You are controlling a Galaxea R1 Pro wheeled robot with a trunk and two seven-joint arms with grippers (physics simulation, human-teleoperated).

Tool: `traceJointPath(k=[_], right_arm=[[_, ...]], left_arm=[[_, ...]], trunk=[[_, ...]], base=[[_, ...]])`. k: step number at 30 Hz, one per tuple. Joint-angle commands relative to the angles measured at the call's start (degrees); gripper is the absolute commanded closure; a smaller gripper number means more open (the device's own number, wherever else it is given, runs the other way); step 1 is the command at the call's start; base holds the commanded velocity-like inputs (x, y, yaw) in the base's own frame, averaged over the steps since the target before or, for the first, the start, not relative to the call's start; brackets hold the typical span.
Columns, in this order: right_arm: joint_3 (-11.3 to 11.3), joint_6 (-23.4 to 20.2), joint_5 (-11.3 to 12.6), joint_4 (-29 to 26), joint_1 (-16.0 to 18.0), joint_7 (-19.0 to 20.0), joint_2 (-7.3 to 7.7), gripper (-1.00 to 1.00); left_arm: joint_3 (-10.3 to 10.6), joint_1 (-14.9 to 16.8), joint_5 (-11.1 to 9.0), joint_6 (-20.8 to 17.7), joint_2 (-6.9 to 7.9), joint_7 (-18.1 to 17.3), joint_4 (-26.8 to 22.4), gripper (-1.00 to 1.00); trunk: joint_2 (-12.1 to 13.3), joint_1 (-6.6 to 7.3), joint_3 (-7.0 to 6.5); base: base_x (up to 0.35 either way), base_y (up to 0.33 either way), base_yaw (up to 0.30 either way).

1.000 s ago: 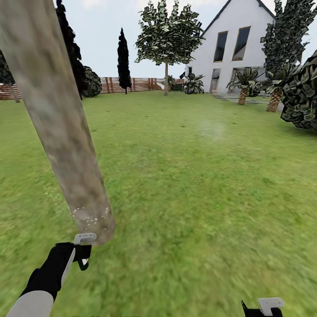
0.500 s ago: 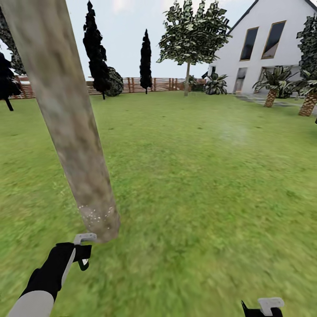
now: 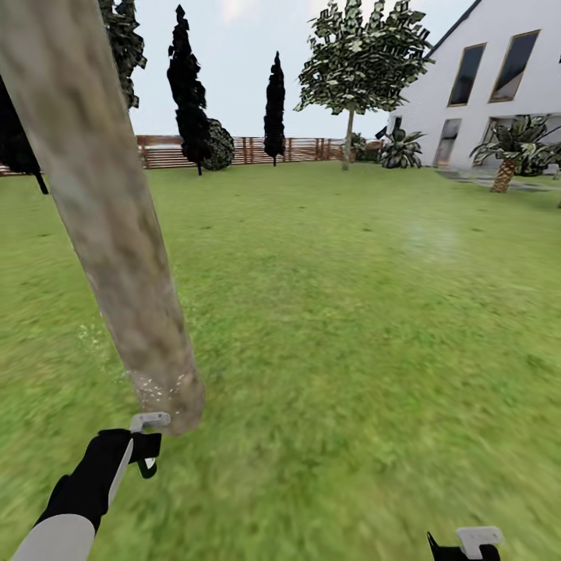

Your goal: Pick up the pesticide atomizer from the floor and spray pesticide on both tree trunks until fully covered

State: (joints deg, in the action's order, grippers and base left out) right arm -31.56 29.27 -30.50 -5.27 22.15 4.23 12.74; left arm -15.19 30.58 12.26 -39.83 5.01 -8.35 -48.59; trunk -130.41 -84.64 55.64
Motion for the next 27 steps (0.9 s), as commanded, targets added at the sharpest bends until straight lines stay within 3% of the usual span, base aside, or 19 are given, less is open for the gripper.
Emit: traceJointPath(k=[1,9,13,16,19,20,21,25,27], right_arm=[[0.0,0.0,0.0,0.0,0.0,0.0,0.00,-1.00],[0.0,0.0,0.0,0.0,0.0,0.0,0.00,-1.00],[-0.1,0.0,0.0,0.0,0.0,0.0,0.00,-1.00],[-0.1,0.0,0.0,0.0,0.0,0.0,0.00,-1.00],[-0.1,0.0,-0.1,0.0,0.0,0.1,0.05,-1.00],[-0.1,0.0,-0.1,0.0,0.0,0.1,0.08,-1.00],[-0.1,0.0,-0.1,0.0,0.0,0.1,0.08,-1.00],[-0.1,0.0,-0.1,0.0,0.0,0.1,0.08,-1.00],[-0.1,0.0,-0.1,0.0,0.0,0.1,0.07,-1.00]], left_arm=[[-0.1,0.0,0.0,0.0,0.00,-0.1,-0.2,1.00],[0.2,0.8,-0.8,-0.6,0.00,-0.7,-1.0,1.00],[0.8,0.2,-0.8,-0.9,0.09,-0.9,-9.8,1.00],[0.7,0.3,-0.6,-1.0,0.74,-3.4,-12.1,1.00],[1.1,0.6,0.1,-4.1,2.58,-8.3,-12.4,1.00],[3.6,0.6,0.6,-6.2,5.22,-11.7,-12.5,1.00],[4.4,0.6,0.7,-6.5,5.87,-12.8,-12.6,1.00],[4.9,0.7,0.8,-6.8,6.36,-13.6,-12.8,1.00],[4.9,0.9,0.8,-9.3,6.49,-13.6,-14.3,1.00]], trunk=[[0.0,0.00,0.00],[0.0,0.00,0.00],[0.0,0.00,0.00],[0.0,0.00,0.00],[0.0,0.00,0.00],[0.0,0.00,0.00],[0.0,0.00,0.00],[0.0,0.00,0.00],[0.0,0.00,0.00]], base=[[0.191,-0.232,0.269],[0.234,-0.192,0.276],[0.170,-0.119,0.183],[0.012,-0.007,0.011],[0.000,0.000,0.000],[0.000,0.000,0.000],[0.000,0.000,0.000],[0.000,0.000,0.000],[0.000,0.000,0.000]])
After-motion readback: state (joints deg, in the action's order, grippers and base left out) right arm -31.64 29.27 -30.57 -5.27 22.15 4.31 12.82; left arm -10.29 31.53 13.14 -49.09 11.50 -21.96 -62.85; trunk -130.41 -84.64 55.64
